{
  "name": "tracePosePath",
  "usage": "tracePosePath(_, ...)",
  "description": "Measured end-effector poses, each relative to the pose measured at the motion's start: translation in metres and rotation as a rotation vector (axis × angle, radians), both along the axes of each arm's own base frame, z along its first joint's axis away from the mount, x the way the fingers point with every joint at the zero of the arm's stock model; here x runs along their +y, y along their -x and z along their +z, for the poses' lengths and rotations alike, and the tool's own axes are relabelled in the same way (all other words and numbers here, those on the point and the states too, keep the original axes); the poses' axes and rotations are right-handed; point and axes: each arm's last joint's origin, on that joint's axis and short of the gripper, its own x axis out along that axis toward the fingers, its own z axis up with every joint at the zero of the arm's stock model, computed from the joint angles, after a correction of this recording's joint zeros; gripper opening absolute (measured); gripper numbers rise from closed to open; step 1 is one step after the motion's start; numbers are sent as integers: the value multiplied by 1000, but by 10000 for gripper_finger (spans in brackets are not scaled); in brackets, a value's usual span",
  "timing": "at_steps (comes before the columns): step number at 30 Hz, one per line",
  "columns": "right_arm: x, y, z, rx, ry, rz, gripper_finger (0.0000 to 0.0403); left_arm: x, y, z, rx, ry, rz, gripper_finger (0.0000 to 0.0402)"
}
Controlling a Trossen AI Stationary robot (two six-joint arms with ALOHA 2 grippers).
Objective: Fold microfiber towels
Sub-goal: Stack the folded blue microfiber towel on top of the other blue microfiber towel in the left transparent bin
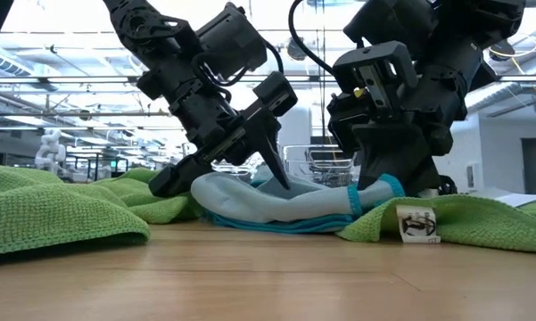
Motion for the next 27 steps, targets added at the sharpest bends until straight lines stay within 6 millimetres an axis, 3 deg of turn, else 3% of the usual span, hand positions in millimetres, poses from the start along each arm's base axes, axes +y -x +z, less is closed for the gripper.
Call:
tracePosePath(3, 0, 0, 0, 1, -2, -2, 0, -4, 0, 0, -1, -10, -7, 210)
tracePosePath(11, 0, 0, 0, 7, -14, -23, 0, -19, 2, -1, -15, -87, -30, 95)
tracePosePath(18, 0, 0, 0, 11, -21, -40, 0, -24, 2, -1, -36, -183, -48, 23)
tracePosePath(27, -1, 0, 7, -14, -21, -43, 0, -27, 5, 1, -37, -288, -77, 14)
